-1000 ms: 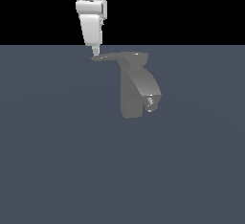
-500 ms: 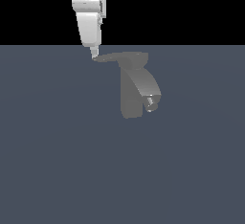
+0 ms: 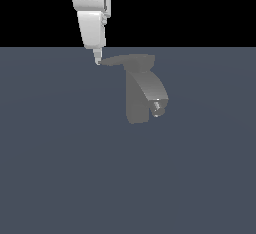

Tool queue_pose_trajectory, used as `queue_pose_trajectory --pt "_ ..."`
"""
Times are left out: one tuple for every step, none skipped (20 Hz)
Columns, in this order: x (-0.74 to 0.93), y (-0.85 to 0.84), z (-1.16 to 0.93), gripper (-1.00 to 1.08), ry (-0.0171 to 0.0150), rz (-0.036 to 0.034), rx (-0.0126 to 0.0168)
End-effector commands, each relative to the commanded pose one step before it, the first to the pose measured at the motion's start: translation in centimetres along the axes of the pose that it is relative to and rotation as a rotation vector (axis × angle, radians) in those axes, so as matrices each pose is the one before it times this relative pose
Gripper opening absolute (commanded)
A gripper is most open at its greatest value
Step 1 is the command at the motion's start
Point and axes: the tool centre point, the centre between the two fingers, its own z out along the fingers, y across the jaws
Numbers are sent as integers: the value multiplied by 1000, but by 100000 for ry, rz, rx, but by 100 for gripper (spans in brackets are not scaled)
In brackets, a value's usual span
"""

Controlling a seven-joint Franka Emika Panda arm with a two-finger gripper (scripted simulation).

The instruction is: Turn on the faucet by rotating a designated handle.

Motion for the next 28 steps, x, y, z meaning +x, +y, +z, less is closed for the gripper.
queue_pose_trajectory --pt "758 655 -7 -100 121 425 -195" --pt "220 262 -4 -100 0 0 0" --pt "221 264 -4 -100 0 0 0" --pt "222 265 -4 -100 0 0 0" --pt "225 250 33 -100 17 11 -66" --pt "224 267 -5 -100 0 0 0" --pt "225 269 -5 -100 0 0 0" --pt "226 270 -5 -100 0 0 0" --pt "227 271 -5 -100 0 0 0" --pt "229 272 -5 -100 0 0 0" --pt "230 273 -5 -100 0 0 0" --pt "231 275 -5 -100 0 0 0" --pt "232 276 -5 -100 0 0 0" --pt "231 261 32 -100 15 2 -67" --pt "234 279 -5 -100 0 0 0" --pt "236 280 -5 -100 0 0 0" --pt "237 281 -5 -100 0 0 0" --pt "238 283 -5 -100 0 0 0" --pt "240 284 -5 -100 0 0 0" --pt "241 285 -5 -100 0 0 0" --pt "242 287 -5 -100 0 0 0" --pt "236 271 29 -100 15 -7 -67" --pt "245 289 -6 -100 0 0 0" --pt "247 291 -6 -100 0 0 0" --pt "249 292 -6 -100 0 0 0" --pt "251 294 -6 -100 0 0 0" --pt "253 295 -7 -100 0 0 0" --pt "256 297 -7 -100 0 0 0"
